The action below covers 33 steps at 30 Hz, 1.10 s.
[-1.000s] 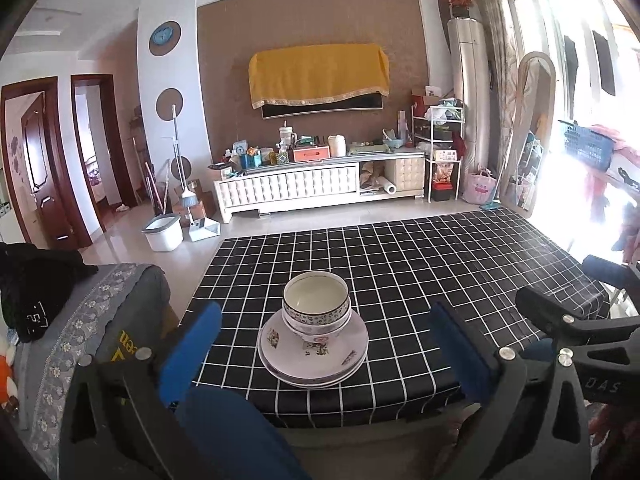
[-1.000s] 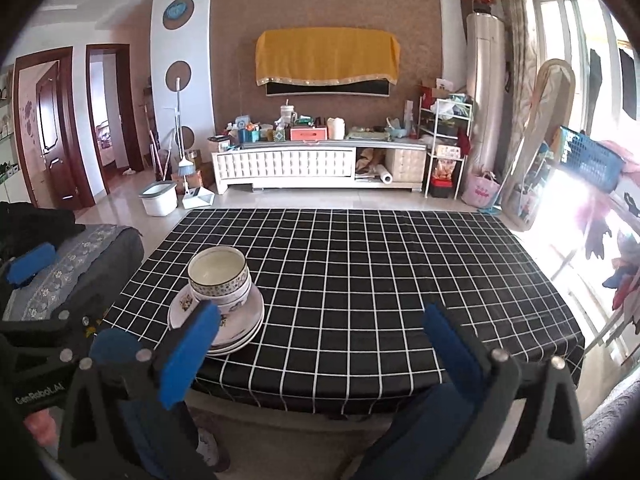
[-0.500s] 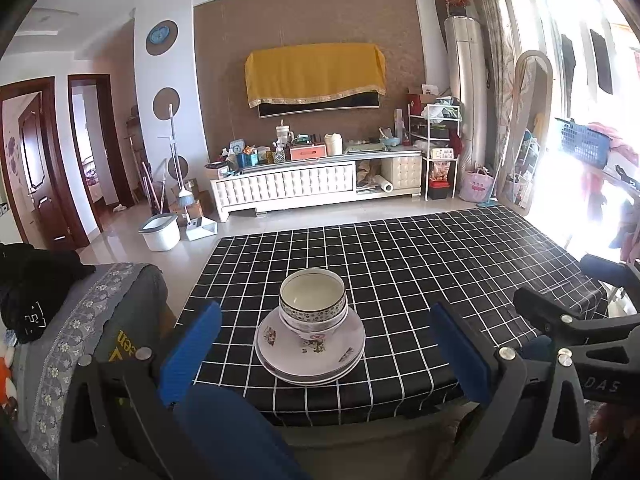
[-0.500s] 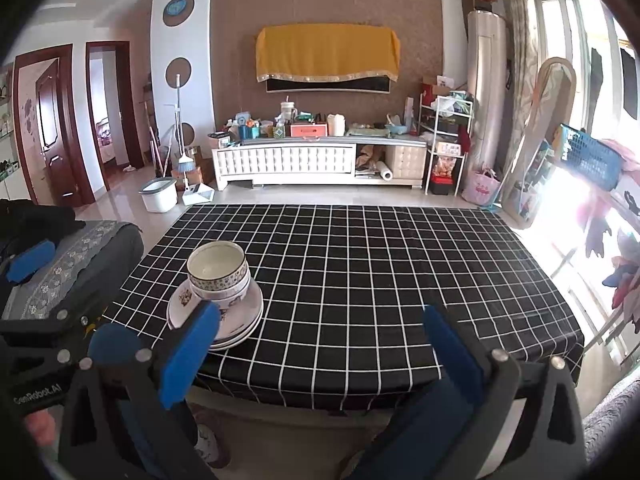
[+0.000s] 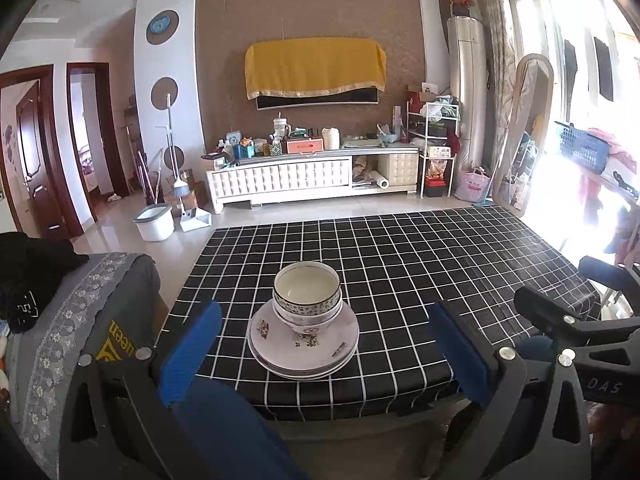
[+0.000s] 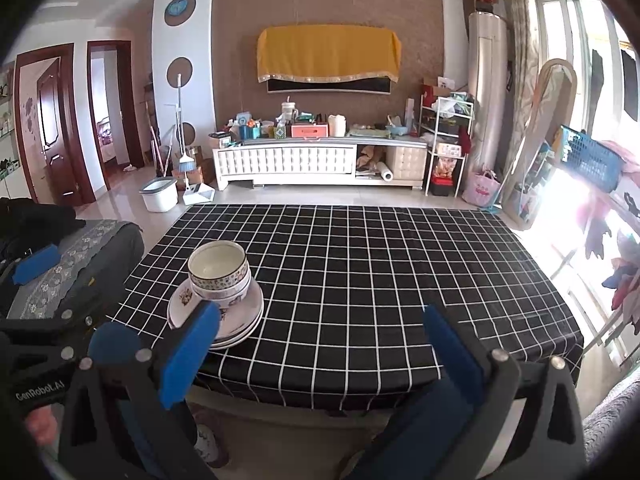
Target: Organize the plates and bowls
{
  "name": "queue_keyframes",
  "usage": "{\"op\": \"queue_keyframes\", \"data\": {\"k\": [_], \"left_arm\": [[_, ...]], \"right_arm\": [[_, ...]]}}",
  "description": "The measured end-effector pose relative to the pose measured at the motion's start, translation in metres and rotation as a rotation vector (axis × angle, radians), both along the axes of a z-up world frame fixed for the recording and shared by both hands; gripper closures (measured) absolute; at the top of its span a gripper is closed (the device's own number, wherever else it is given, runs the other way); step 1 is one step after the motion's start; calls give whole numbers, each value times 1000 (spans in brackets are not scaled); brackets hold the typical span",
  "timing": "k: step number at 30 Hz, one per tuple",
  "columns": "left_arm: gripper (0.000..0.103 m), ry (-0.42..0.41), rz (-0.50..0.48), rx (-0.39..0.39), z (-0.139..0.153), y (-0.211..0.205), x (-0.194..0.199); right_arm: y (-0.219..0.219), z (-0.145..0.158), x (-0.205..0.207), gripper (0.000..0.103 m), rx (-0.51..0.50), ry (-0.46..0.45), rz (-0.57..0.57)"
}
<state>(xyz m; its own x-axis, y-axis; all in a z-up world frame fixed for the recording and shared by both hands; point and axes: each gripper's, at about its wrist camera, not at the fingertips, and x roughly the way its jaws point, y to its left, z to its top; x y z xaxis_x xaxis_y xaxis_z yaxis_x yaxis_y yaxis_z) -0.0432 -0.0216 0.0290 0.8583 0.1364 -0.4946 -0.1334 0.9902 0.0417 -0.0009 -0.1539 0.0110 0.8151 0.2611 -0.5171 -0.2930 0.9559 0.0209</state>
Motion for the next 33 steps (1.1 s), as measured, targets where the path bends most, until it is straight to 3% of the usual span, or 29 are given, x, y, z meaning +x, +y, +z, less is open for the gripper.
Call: {"op": "queue_keyframes", "data": {"k": [33], "left_arm": [[0, 9, 21, -6, -3, 3, -4]], "right_arm": [[1, -2, 0, 0, 0, -2, 18]]}}
